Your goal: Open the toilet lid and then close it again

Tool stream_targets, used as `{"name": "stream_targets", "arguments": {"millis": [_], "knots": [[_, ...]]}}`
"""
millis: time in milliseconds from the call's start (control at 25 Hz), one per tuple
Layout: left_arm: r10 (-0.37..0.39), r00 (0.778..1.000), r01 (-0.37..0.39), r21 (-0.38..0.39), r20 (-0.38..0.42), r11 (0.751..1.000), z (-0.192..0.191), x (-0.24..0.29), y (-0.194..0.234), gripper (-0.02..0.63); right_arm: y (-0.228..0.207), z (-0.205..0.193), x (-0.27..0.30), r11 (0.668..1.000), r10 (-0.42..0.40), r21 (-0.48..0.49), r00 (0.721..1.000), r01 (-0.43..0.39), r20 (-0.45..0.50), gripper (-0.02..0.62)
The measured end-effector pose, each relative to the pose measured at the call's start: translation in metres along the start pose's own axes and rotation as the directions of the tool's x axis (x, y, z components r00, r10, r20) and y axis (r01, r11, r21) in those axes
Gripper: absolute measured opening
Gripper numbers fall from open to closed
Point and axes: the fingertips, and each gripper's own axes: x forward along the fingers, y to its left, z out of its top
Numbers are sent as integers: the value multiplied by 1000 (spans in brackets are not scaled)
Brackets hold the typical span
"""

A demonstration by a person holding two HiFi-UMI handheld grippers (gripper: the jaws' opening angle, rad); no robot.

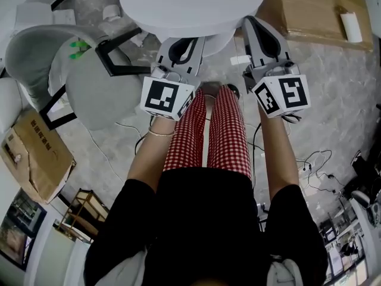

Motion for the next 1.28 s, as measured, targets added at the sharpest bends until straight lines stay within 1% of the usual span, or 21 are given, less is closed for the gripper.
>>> {"name": "stream_targets", "arguments": {"millis": [120,240,440,560,760,1080,1280], "knots": [[27,1000,-27,-19,1,999,-6,0,-2,4,-1,-4,-4,1000,14,12,1000,-14,-15,20],[49,999,-48,-21,6,999,-10,-2,-4,3,-1,-8,-7,999,31,26,999,-30,-29,20],[68,998,-68,-3,5,998,-20,-3,-6,3,0,-16,-7,997,75,-9,996,-75,-46,20],[71,997,-71,1,-1,997,-27,-3,-7,3,1,-22,-8,997,77,-27,995,-79,-56,20],[86,996,-86,-8,-2,996,-35,-4,-6,3,1,-30,-9,996,87,-9,995,-87,-53,20],[101,995,-101,-1,-24,995,-53,-6,-6,3,3,-47,-11,995,100,-11,991,-101,-84,20],[97,994,-97,6,-41,995,-63,-7,-8,3,3,-55,-14,995,102,-14,990,-104,-100,20]]}}
